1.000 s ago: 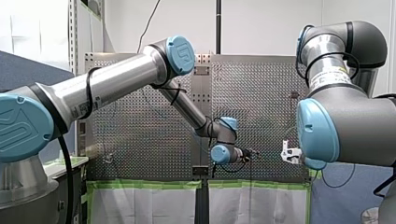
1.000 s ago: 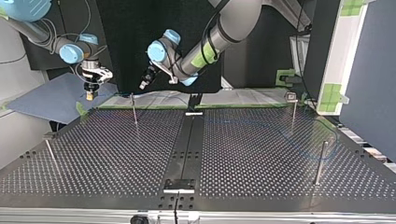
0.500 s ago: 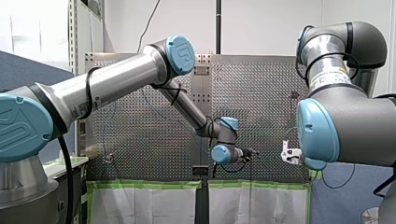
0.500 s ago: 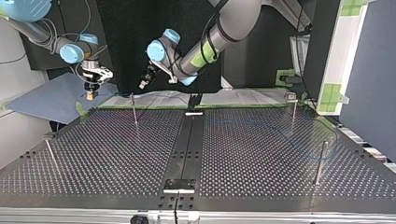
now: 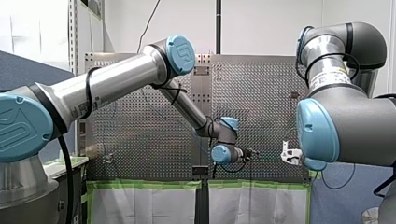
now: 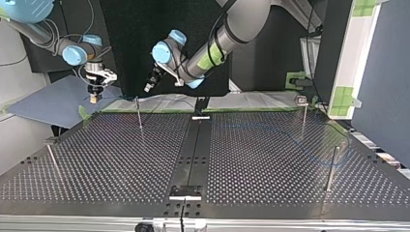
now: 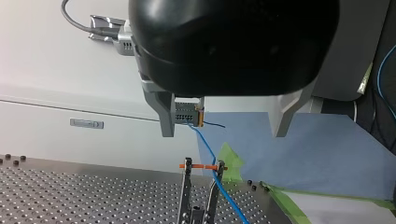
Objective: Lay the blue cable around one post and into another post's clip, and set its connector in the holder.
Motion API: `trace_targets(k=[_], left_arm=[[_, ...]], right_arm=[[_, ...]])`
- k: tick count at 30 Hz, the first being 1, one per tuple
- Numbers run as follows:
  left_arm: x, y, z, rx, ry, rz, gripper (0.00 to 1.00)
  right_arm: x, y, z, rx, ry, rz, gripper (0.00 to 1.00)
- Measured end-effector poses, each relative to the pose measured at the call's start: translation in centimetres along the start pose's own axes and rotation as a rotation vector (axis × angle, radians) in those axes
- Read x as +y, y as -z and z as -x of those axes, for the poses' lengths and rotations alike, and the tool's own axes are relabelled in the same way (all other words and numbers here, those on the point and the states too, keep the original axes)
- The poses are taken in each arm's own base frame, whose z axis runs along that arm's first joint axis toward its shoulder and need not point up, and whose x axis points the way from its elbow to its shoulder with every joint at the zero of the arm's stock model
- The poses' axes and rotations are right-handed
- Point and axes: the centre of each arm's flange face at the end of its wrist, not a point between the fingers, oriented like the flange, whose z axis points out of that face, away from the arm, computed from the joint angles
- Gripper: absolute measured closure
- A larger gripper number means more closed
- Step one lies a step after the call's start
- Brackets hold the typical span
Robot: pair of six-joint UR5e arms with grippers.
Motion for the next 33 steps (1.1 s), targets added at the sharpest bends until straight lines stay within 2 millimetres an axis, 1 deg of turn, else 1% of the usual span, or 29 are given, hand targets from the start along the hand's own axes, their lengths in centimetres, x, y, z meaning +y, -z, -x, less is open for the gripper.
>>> trace_targets(k=[12, 16, 23, 33], left_arm=[[0.1, 0.1, 0.0, 0.003, 0.003, 0.010, 0.00], [0.1, 0.5, 0.4, 0.007, 0.004, 0.007, 0.00], [-0.2, 1.8, 2.7, -0.042, 0.024, 0.003, 0.00], [-1.2, 4.1, 6.2, -0.129, 0.117, -0.009, 0.00]], right_arm=[[0.0, 0.0, 0.2, -0.002, -0.002, 0.000, 1.00], [0.0, 0.0, 0.2, -0.004, -0.003, 0.000, 1.00], [0.1, 0.0, 0.3, -0.004, -0.004, 0.001, 1.00], [0.0, 0.1, 0.4, -0.006, -0.014, 0.000, 1.00]])
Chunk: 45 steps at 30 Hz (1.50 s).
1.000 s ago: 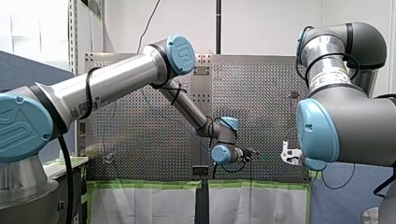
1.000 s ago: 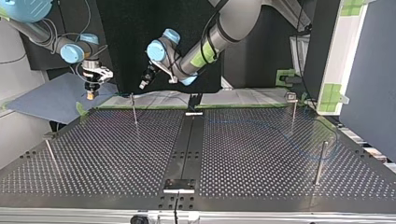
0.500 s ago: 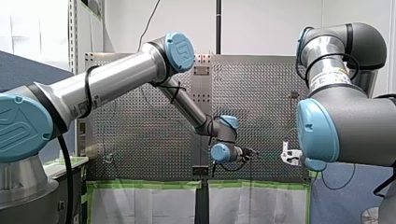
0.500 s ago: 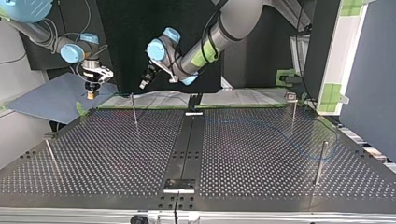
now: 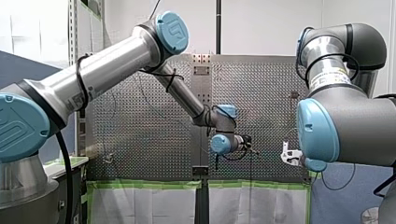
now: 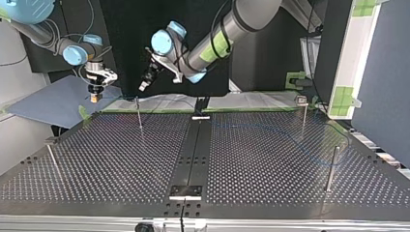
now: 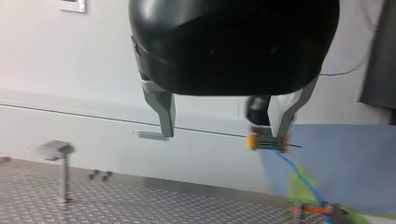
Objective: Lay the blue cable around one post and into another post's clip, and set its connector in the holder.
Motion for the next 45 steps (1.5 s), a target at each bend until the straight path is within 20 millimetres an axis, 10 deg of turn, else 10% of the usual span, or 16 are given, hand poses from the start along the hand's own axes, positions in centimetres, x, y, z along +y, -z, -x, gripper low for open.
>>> trace_targets(k=[45], left_arm=[[7.2, 9.0, 15.0, -0.372, 0.148, 0.244, 0.00]], right_arm=[[-0.3, 0.0, 0.5, -0.002, -0.038, -0.012, 1.00]])
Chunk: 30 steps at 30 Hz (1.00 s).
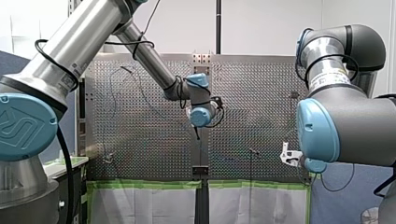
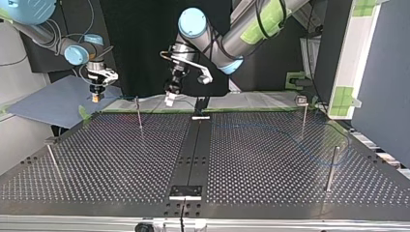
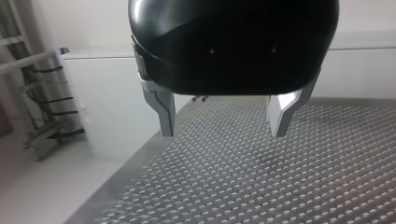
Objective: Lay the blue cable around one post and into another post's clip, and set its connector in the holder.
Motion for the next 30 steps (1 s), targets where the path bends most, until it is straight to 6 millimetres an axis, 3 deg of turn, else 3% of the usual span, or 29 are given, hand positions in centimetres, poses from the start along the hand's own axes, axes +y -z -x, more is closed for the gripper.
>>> trace_targets(k=[30], left_arm=[[4.6, 6.7, 8.3, -0.038, -0.035, 0.059, 0.00]], right_arm=[[-0.6, -0.1, 0.1, 0.008, 0.002, -0.011, 1.00]])
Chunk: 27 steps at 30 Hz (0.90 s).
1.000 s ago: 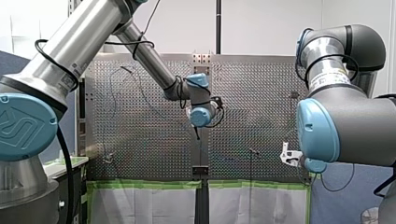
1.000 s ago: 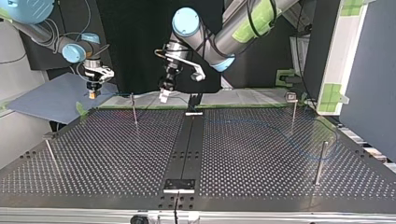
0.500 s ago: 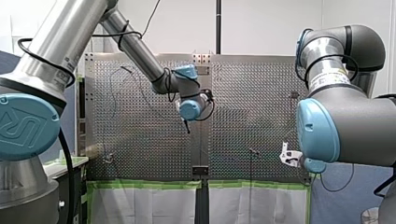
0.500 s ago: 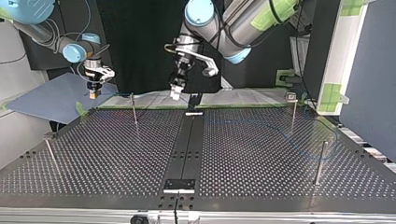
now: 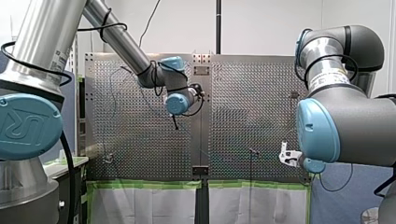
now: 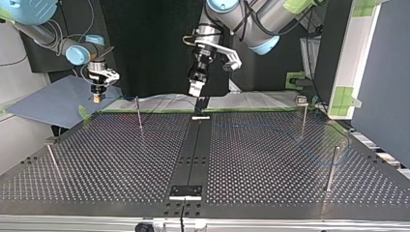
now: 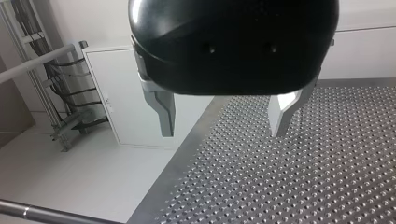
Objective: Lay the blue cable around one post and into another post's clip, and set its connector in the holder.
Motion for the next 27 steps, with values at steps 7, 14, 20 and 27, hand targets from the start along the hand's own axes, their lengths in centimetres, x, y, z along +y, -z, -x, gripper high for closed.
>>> trace_targets(k=[7, 14, 20, 27], left_arm=[[1.0, 1.9, 0.6, 0.011, -0.011, 0.006, 0.00], [2.3, 4.1, -2.4, 0.065, -0.035, 0.006, 0.00], [3.9, 6.9, -5.9, 0.134, -0.054, 0.008, 0.00], [5.8, 10.5, -9.5, 0.201, -0.062, 0.020, 0.00]], right_arm=[[-0.1, 0.0, 0.0, 0.000, 0.000, -0.001, 1.00], [-0.3, 0.0, 0.1, -0.001, 0.000, -0.005, 1.00], [-0.4, 0.0, 0.1, -0.002, -0.001, -0.006, 1.00], [-0.4, 0.0, 0.1, 0.001, -0.003, -0.007, 1.00]])
